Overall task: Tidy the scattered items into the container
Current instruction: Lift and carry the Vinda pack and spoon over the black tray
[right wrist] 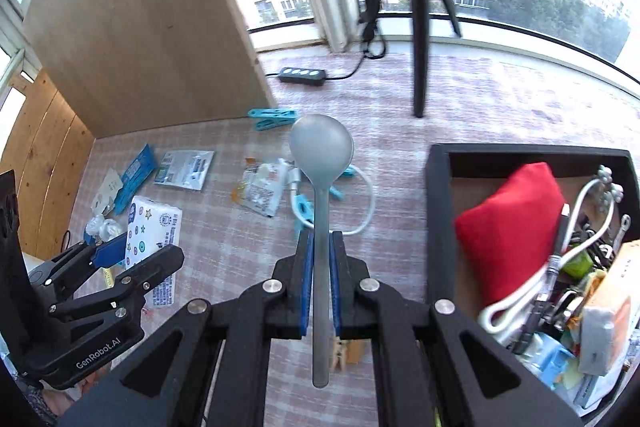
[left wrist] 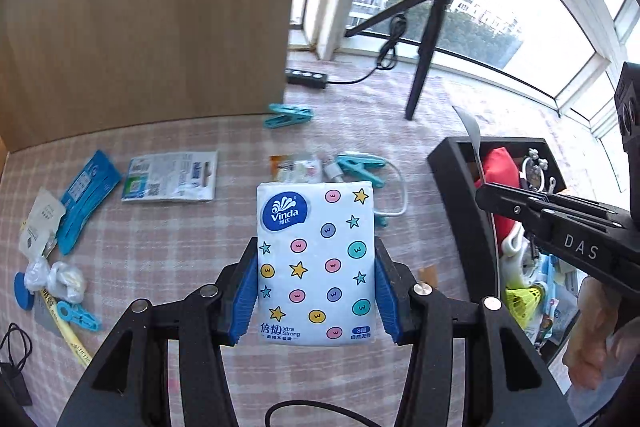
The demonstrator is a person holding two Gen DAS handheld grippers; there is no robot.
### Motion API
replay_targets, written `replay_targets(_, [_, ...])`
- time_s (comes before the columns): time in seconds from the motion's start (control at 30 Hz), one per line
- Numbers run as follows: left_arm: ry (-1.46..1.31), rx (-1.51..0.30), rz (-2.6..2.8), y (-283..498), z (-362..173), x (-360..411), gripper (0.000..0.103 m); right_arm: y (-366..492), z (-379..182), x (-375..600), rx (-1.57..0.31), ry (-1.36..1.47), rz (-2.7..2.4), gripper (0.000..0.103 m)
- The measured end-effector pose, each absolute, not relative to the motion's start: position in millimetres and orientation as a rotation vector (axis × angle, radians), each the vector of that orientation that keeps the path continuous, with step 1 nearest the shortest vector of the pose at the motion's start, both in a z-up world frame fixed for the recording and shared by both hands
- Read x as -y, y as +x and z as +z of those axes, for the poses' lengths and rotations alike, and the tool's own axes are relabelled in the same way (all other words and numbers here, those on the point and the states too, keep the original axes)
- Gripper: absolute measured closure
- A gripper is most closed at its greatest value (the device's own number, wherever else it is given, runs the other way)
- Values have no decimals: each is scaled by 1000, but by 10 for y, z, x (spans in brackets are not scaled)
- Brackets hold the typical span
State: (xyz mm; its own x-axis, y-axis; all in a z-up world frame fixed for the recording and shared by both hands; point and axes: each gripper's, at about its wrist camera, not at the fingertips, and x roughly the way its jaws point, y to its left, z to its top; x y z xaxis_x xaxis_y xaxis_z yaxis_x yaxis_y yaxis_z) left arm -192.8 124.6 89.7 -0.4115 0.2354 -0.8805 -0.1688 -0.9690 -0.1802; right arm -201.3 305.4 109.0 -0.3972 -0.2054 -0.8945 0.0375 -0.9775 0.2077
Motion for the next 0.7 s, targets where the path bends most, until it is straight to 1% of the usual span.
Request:
replay_targets(0.37, [-1433, -28, 2268, -1900, 1099, -2593, 54, -1785, 1236, -4646, 377, 1745, -2743, 95])
replay_targets(0.5, [-1393, -93, 2219, -1801, 1168, -3024, 54, -1712, 1299, -4977, 432, 1762, -2783, 95])
replay_targets(0.63, [-1349, -90, 2166, -1719, 1244, -3340, 53, -1664, 1323, -5116, 511, 1752, -2767, 95])
replay_targets(0.67, [-1333, -72, 2152, -1698, 1271, -3398, 52, -1657, 1329, -5134, 528, 1743, -2767, 92])
replay_targets(0.7, [-1324, -65, 2140, -1679, 1291, -3453, 46, -1647, 1334, -5156, 547, 1744, -2775, 87])
